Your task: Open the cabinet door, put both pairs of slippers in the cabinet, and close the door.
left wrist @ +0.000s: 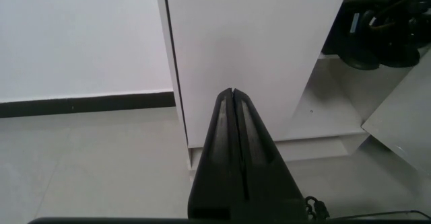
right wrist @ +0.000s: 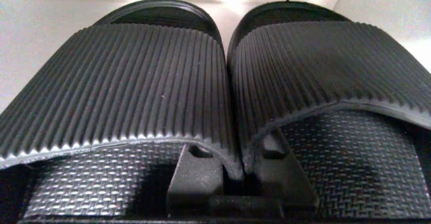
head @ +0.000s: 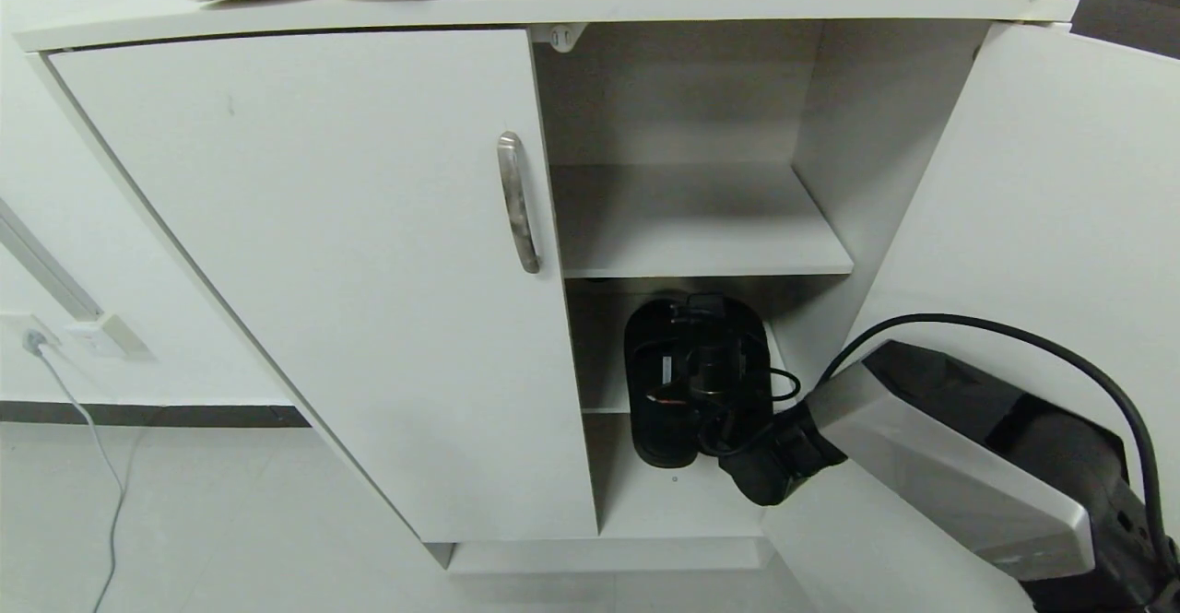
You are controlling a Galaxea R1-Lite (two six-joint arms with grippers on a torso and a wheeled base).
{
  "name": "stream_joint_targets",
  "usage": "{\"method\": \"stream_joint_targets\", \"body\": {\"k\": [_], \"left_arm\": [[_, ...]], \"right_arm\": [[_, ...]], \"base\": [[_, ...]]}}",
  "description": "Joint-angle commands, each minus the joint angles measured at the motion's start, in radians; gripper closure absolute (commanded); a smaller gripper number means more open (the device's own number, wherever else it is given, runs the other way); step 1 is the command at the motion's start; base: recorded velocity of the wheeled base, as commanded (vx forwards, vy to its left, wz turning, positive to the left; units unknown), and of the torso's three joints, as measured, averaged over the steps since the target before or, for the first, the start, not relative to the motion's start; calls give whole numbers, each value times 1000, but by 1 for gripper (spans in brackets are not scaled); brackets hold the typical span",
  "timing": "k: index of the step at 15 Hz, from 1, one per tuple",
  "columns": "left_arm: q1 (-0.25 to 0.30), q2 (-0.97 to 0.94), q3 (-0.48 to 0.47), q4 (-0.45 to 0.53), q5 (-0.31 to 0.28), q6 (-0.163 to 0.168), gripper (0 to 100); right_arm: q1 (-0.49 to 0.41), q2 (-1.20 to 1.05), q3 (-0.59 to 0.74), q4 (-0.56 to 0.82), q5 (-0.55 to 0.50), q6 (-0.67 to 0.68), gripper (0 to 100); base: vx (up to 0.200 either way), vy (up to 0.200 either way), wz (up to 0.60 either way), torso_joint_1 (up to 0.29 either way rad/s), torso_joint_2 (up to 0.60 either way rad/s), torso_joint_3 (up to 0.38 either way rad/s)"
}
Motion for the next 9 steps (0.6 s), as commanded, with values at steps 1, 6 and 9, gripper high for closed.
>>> {"method": "stream_joint_targets", "body": {"k": [1, 6, 9], "left_arm": [[0, 2, 0, 0, 0, 0, 100], [0, 2, 0, 0, 1, 0, 100], [0, 2, 0, 0, 1, 0, 100]], "right_arm": [[-17, 50, -99, 44, 8, 0, 100], [-31, 82, -200, 102, 21, -2, 100], [-36, 85, -254, 165, 36, -3, 100]], "base": [[0, 0, 0, 0, 0, 0], [0, 0, 0, 0, 0, 0], [0, 0, 0, 0, 0, 0]]}}
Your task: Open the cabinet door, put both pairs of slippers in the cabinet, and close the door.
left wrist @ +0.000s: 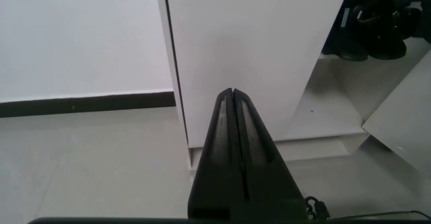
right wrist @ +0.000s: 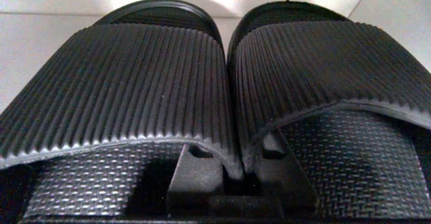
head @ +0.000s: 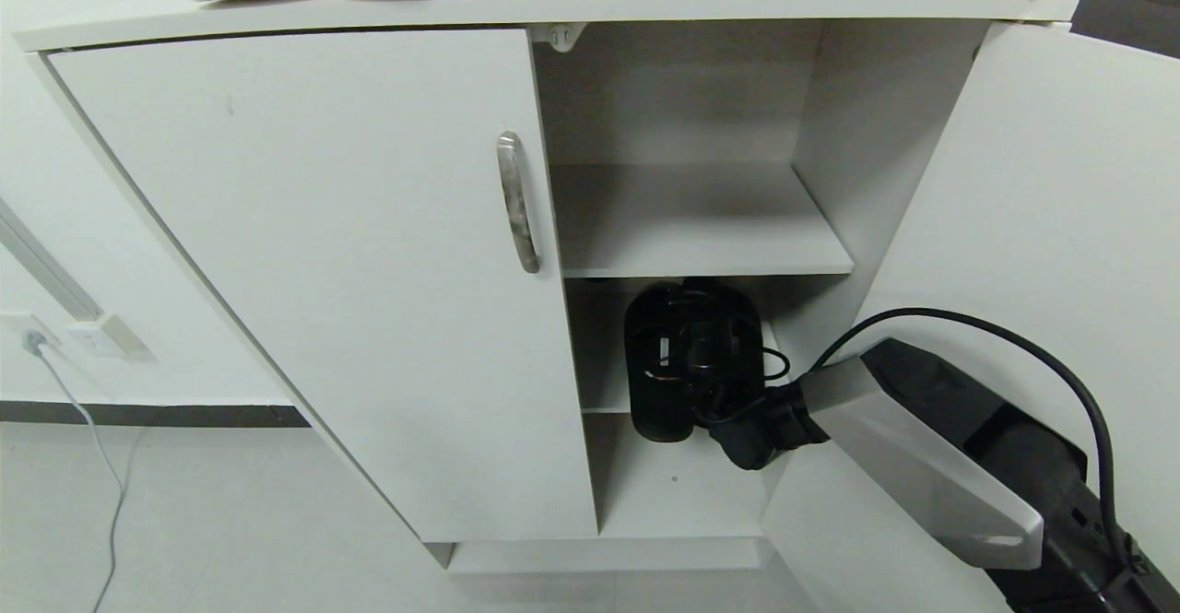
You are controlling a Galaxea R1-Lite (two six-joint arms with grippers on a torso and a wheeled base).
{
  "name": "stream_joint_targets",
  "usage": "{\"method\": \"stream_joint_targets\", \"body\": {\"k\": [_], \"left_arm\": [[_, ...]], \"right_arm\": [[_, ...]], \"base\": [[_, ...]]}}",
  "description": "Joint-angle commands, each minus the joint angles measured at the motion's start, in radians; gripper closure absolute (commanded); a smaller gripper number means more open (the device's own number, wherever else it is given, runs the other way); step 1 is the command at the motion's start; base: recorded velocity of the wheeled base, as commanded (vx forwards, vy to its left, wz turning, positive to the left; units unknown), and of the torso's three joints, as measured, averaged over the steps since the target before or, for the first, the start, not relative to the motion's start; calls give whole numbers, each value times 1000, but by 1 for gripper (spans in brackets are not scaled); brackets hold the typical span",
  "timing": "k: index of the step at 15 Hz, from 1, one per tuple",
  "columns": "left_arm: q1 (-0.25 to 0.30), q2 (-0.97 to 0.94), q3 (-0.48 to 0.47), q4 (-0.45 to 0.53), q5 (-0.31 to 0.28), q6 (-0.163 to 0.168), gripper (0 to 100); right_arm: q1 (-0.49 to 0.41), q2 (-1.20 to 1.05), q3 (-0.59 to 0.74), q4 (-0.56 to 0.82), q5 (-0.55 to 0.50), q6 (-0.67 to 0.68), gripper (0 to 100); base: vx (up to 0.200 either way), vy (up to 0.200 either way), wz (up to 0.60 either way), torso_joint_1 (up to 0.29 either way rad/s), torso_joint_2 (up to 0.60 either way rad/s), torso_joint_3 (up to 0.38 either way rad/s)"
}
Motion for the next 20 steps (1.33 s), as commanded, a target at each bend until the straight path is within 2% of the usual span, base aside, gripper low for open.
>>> {"method": "stream_joint_targets", "body": {"k": [1, 5, 17, 18, 20], "left_arm": [[0, 2, 0, 0, 0, 0, 100], [0, 2, 0, 0, 0, 0, 100], [0, 2, 0, 0, 0, 0, 100], [0, 2, 0, 0, 0, 0, 100], [0, 2, 0, 0, 0, 0, 100]], "right_arm": [[-2, 14, -43, 19, 3, -1, 100], [-11, 48, -113, 54, 3, -5, 100], [-25, 88, -152, 56, 5, -14, 100], [-25, 89, -156, 56, 5, -14, 0], [-25, 89, -152, 56, 3, -14, 0]], "base": [[0, 0, 0, 0, 0, 0], [0, 0, 0, 0, 0, 0], [0, 0, 0, 0, 0, 0], [0, 0, 0, 0, 0, 0], [0, 0, 0, 0, 0, 0]]}}
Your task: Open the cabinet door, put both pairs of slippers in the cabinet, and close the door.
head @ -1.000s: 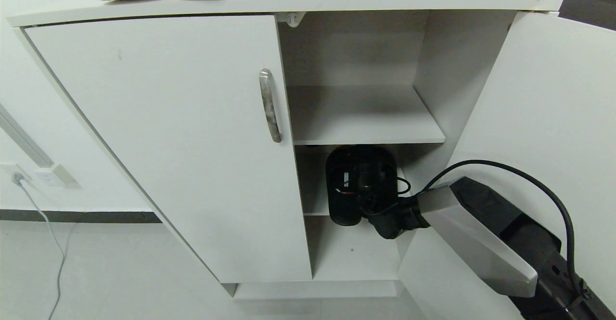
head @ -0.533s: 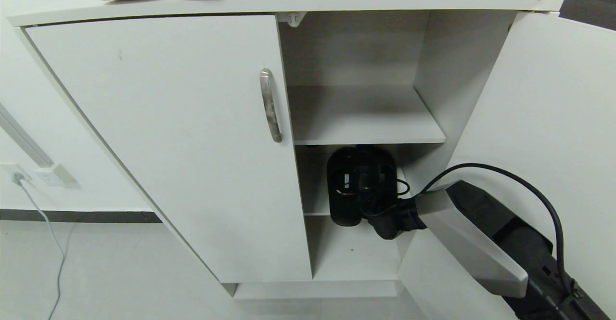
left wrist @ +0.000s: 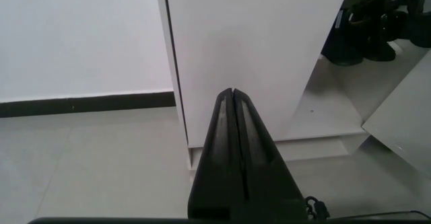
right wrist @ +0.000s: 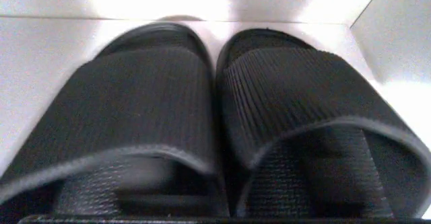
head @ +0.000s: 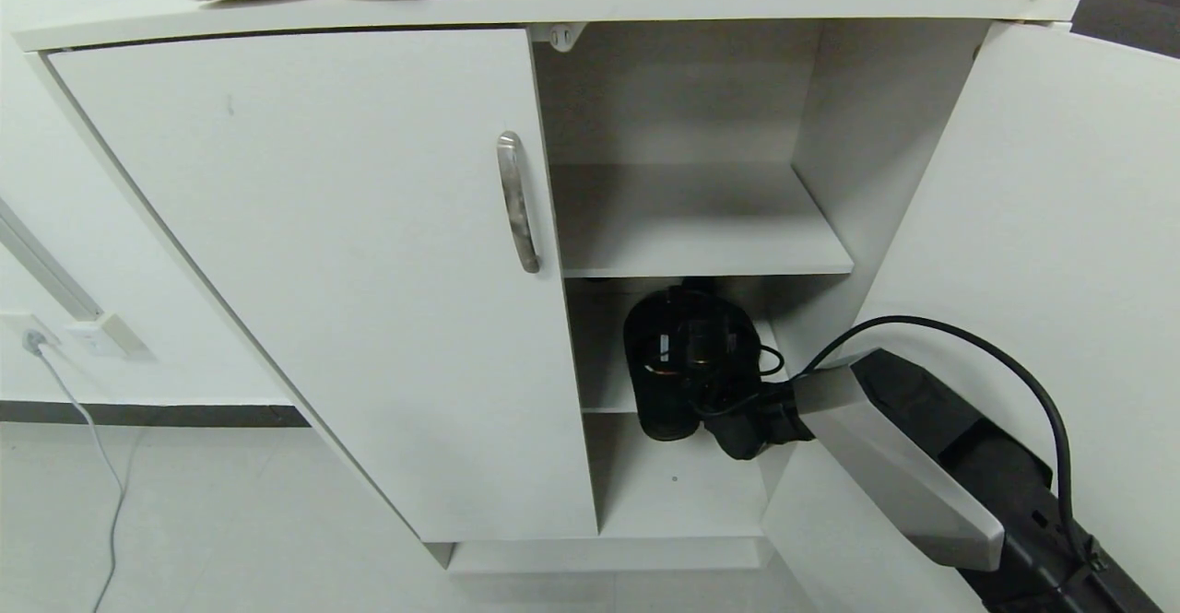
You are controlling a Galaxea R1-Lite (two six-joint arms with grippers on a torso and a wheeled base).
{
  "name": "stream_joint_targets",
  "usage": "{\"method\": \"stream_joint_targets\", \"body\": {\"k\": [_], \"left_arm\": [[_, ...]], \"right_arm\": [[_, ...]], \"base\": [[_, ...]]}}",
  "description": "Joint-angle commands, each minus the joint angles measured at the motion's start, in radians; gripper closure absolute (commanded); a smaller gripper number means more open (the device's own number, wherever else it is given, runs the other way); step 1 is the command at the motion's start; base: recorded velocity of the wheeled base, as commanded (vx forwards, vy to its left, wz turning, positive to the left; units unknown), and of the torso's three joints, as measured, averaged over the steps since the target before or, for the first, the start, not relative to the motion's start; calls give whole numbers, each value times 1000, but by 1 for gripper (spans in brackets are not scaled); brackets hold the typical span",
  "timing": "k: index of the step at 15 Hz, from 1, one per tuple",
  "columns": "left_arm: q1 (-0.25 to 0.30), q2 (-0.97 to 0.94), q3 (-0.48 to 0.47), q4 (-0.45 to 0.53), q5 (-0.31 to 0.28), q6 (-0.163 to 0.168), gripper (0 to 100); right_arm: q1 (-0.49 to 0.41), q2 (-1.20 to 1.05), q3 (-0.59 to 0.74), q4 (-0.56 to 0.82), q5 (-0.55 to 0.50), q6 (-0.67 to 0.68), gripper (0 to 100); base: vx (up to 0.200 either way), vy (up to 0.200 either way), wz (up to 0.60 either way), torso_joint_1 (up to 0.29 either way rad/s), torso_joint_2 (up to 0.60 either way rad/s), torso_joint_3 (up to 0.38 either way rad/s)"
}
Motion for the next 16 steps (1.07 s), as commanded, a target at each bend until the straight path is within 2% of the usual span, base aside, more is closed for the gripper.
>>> {"method": "stream_joint_targets", "body": {"k": [1, 8, 16], "left_arm": [[0, 2, 0, 0, 0, 0, 100], [0, 2, 0, 0, 0, 0, 100], [0, 2, 0, 0, 0, 0, 100]], "right_arm": [[0, -2, 8, -2, 0, 0, 0], [13, -103, 198, -63, -3, 1, 0], [82, -368, 692, -304, -8, 3, 0]], "base": [[0, 0, 0, 0, 0, 0], [0, 0, 0, 0, 0, 0], [0, 0, 0, 0, 0, 0]]}}
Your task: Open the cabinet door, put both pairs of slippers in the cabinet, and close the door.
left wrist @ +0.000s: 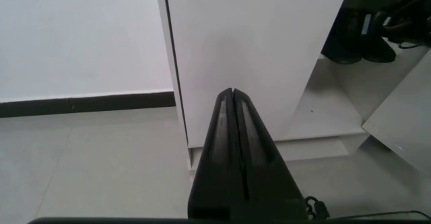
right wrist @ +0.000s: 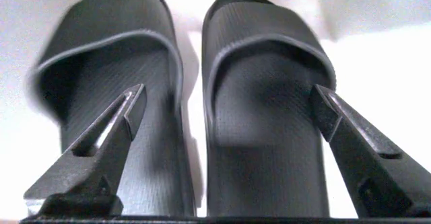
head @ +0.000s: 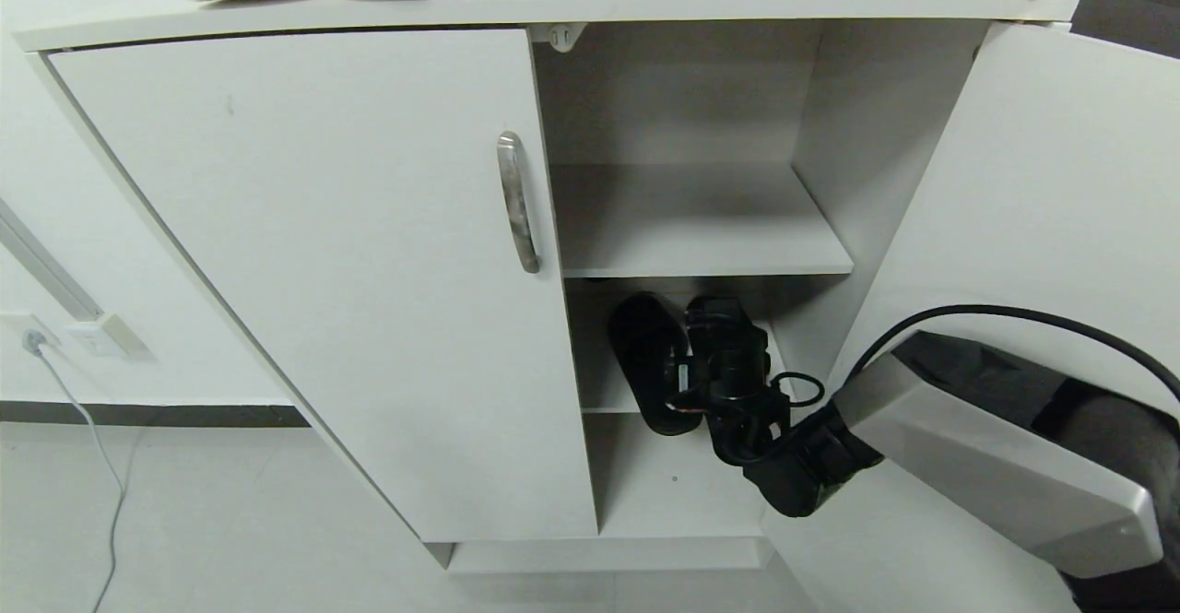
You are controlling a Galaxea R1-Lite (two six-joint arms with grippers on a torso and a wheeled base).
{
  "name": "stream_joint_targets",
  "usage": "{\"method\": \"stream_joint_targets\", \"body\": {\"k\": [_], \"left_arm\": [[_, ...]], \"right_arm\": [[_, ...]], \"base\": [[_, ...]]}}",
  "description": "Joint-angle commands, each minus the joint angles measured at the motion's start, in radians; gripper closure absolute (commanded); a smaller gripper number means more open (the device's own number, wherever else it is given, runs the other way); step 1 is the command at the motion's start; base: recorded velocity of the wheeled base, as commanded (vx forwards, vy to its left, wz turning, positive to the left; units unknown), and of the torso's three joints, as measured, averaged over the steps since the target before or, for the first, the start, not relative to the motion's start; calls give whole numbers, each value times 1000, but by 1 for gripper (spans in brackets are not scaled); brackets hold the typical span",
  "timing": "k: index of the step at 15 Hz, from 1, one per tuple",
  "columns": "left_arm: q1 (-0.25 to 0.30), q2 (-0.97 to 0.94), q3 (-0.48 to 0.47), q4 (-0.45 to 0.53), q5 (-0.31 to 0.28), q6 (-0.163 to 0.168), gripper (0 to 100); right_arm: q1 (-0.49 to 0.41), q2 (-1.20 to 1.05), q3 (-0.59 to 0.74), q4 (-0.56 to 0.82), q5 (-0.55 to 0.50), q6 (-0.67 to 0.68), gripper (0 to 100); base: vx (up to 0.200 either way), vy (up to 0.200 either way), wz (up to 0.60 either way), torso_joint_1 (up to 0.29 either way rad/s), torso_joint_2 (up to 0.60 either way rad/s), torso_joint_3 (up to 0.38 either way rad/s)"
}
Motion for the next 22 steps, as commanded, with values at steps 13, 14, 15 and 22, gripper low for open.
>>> {"method": "stream_joint_targets", "body": {"k": [13, 14, 15, 22], "left_arm": [[0, 2, 0, 0, -1, 0, 100], [0, 2, 0, 0, -1, 0, 100], [0, 2, 0, 0, -1, 0, 100], [0, 2, 0, 0, 0, 0, 100]], "right_arm": [[144, -238, 443, -215, -2, 1, 0], [149, -237, 444, -217, -2, 1, 0], [153, -237, 446, -217, -2, 1, 0], [158, -238, 467, -218, -4, 1, 0]], "base": [[0, 0, 0, 0, 0, 0], [0, 0, 0, 0, 0, 0], [-200, 0, 0, 2, -7, 2], [-143, 0, 0, 1, 1, 3]]}}
